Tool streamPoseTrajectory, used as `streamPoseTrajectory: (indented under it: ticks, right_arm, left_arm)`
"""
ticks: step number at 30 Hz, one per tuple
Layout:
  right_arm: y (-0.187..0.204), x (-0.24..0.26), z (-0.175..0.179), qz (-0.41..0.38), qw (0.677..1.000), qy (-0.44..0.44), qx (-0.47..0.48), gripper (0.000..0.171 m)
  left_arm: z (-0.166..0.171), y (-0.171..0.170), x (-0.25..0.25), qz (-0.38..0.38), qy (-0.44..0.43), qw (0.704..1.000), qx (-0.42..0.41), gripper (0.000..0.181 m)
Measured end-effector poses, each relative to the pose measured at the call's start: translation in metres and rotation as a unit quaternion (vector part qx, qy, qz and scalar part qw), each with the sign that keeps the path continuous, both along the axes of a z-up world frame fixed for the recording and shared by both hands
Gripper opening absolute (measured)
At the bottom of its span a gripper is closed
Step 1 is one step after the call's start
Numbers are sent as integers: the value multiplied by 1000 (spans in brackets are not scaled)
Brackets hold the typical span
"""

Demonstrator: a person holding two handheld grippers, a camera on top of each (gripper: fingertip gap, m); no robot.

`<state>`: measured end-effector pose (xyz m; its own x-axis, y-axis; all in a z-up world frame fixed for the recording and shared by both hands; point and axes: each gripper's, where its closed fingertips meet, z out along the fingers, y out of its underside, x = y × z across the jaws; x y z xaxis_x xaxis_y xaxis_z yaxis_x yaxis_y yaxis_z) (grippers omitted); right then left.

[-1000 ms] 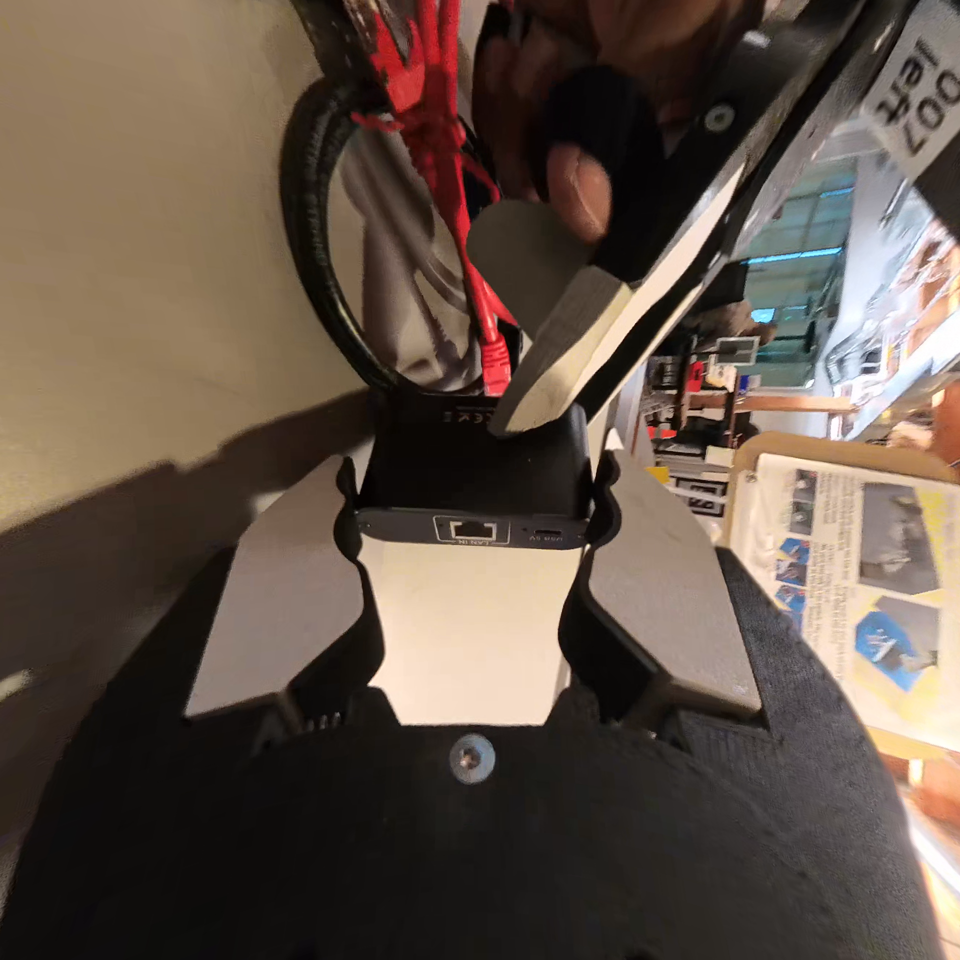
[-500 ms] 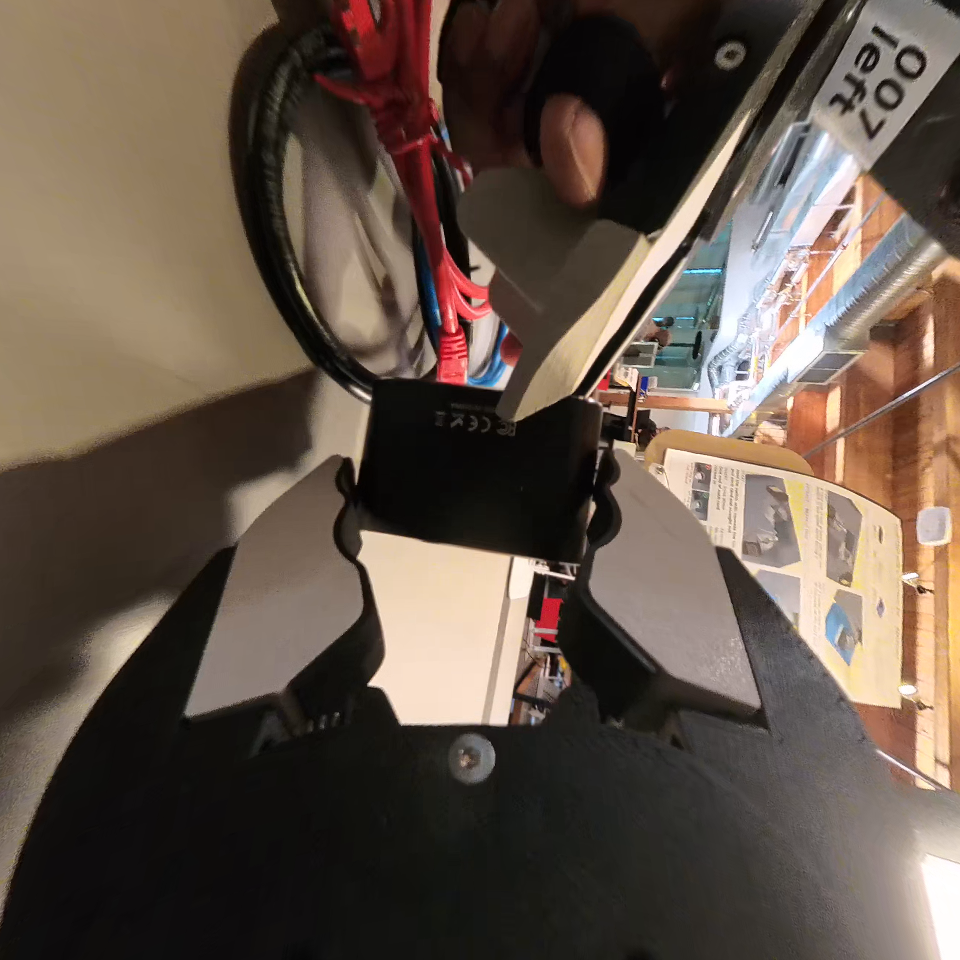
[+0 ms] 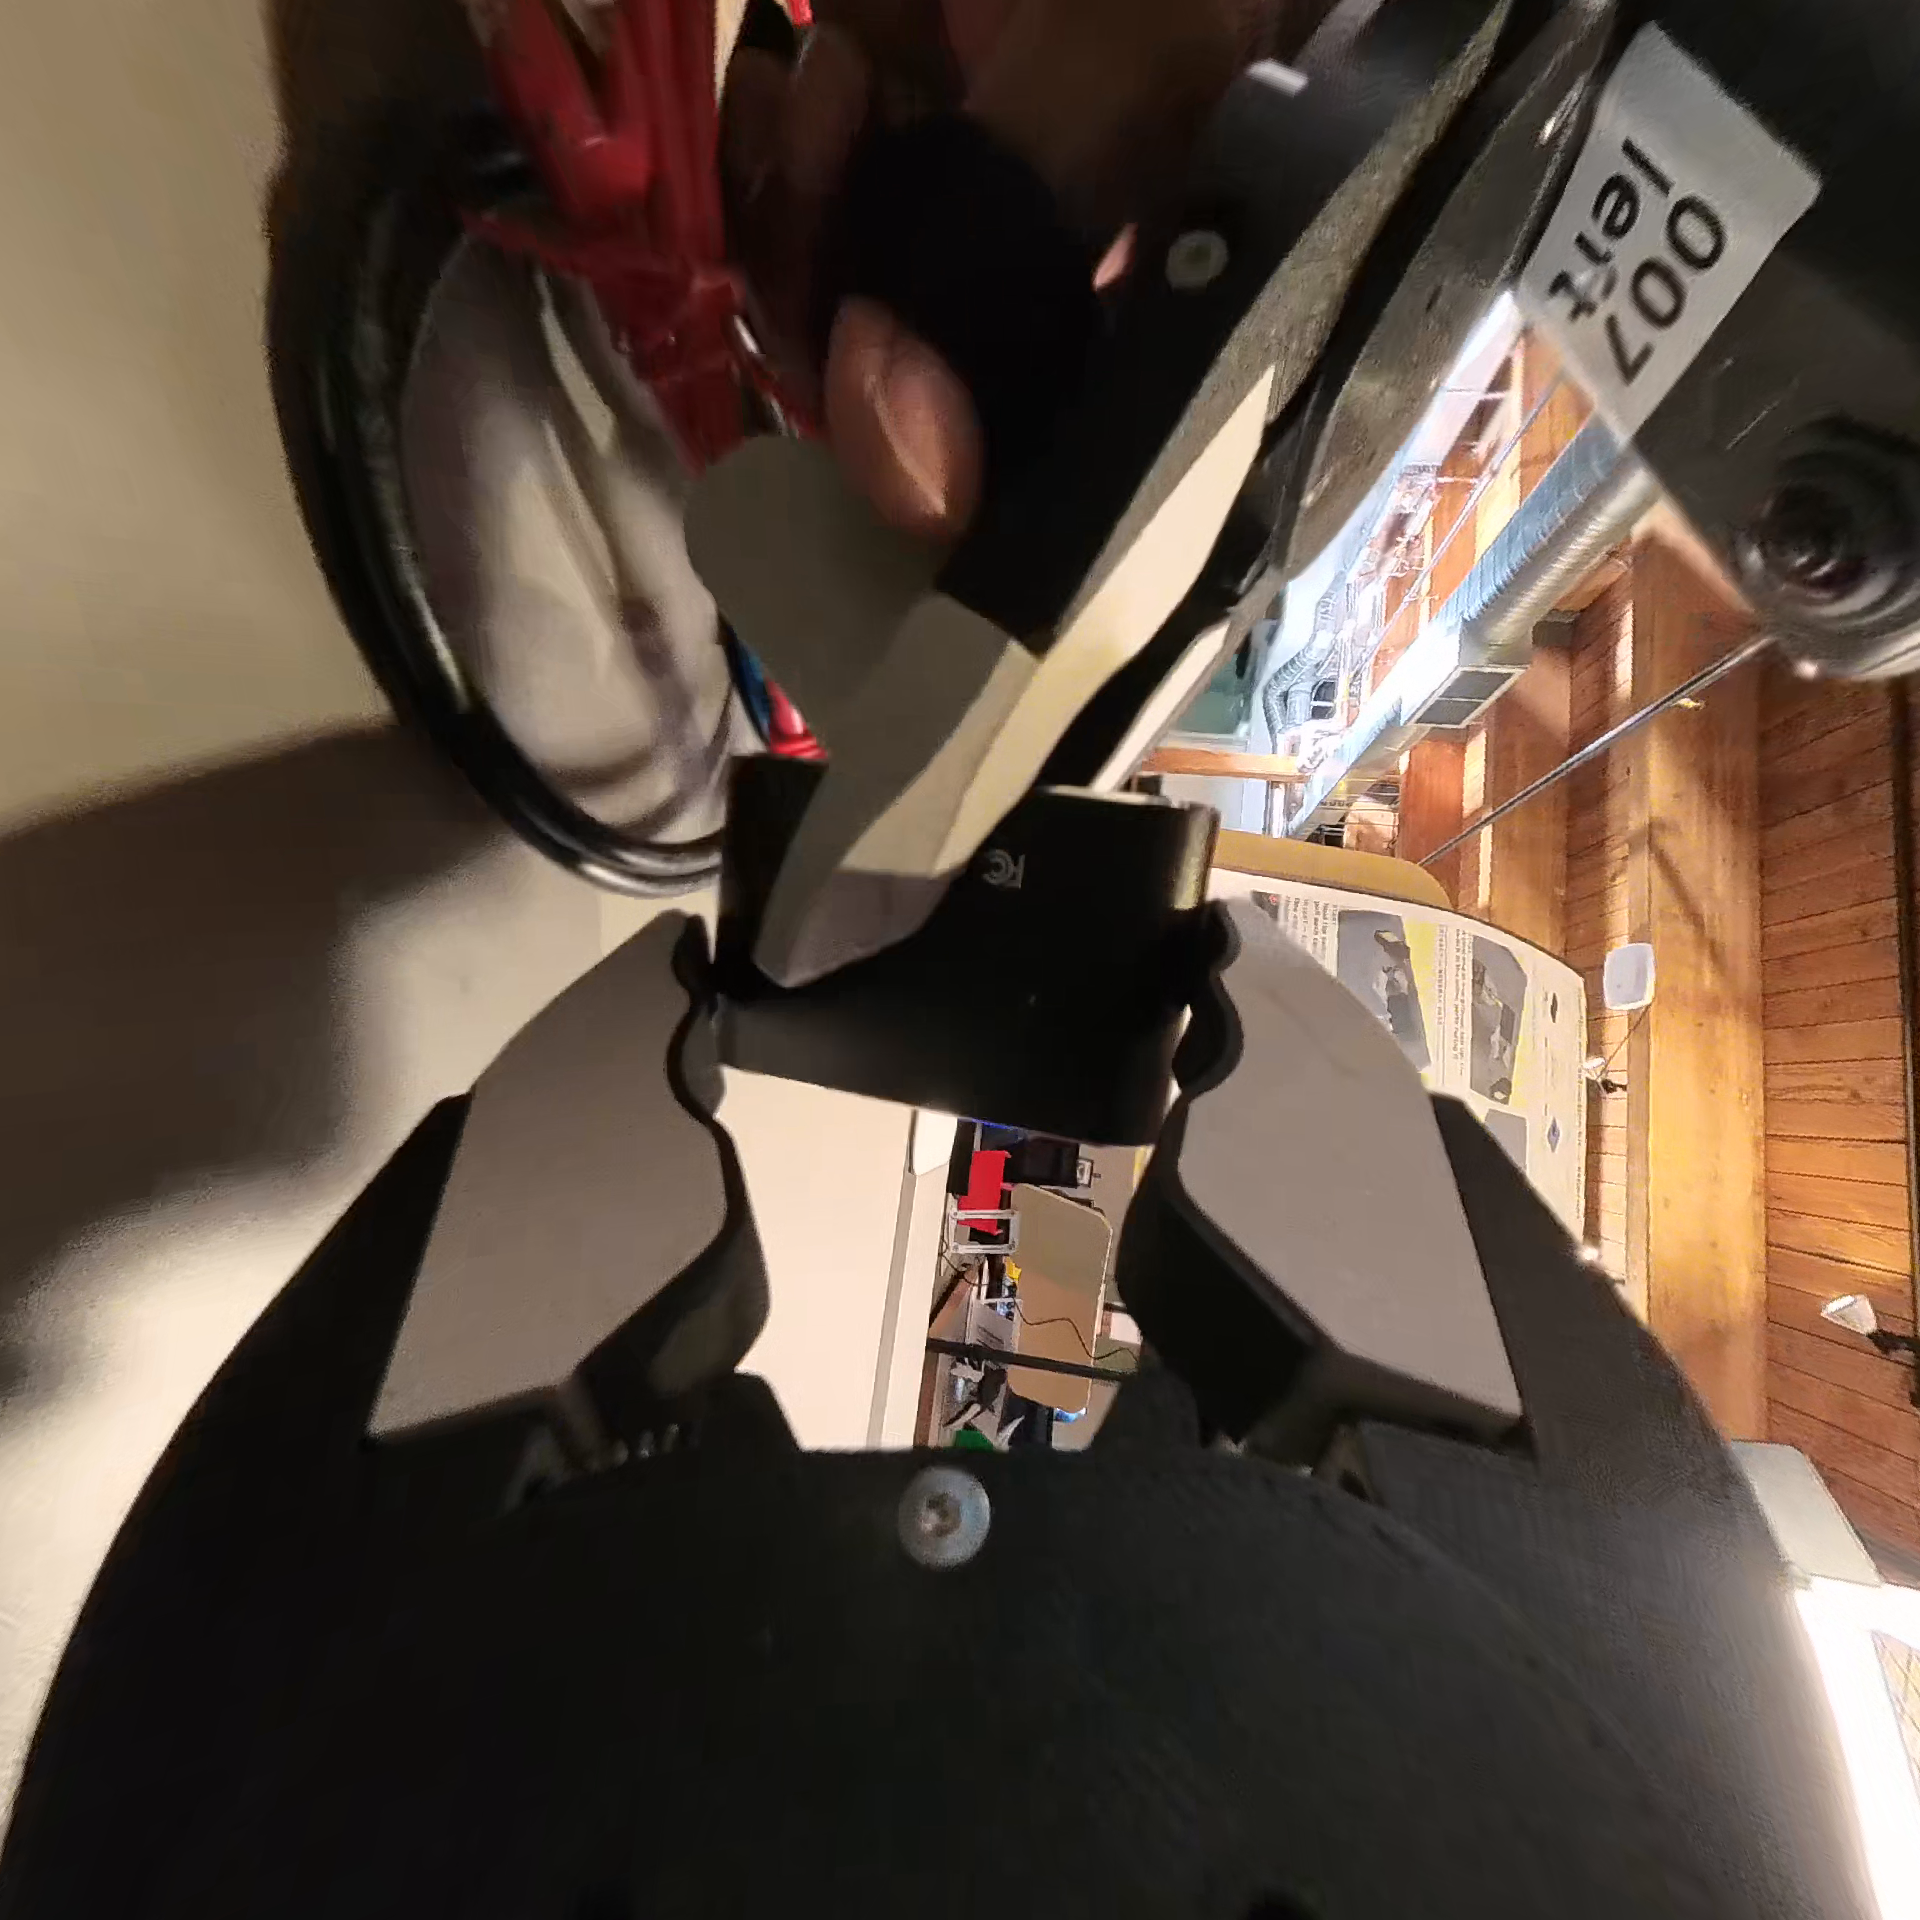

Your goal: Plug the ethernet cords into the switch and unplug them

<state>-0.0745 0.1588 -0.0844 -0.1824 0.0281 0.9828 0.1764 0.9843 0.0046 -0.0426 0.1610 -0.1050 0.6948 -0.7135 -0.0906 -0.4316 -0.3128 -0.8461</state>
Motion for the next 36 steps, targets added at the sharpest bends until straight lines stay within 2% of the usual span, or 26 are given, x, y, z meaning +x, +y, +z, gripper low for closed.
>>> streamPoseTrajectory:
  ticks: [7, 10, 14, 20, 28, 32, 36]
  right_arm:
    - [4, -4, 26, -15, 995, 66, -80, 84]
    - [11, -1, 34, -19, 986, 77, -145, 72]
    - [21, 1, 24, -19, 966, 35, -255, 68]
    - [14, 0, 1, -12, 923, -47, -381, 65]
    - [-6, -10, -8, -16, 938, -72, -338, 57]
    - [-5, -18, -13, -44, 941, -77, -326, 46]
    - [-3, -22, -14, -48, 935, -79, -342, 44]
  left_arm:
    - [32, 6, -15, 34, -12, 997, 70, 25]
    - [51, 7, -36, 73, -18, 992, 102, 25]
    - [77, 6, -77, 144, -62, 979, 132, 25]
    - [87, 3, -116, 213, -72, 963, 146, 25]
    - [87, 3, -112, 201, -80, 965, 145, 25]
    - [90, 1, -110, 189, -97, 966, 147, 25]
    - [95, -2, -109, 176, -131, 965, 145, 25]
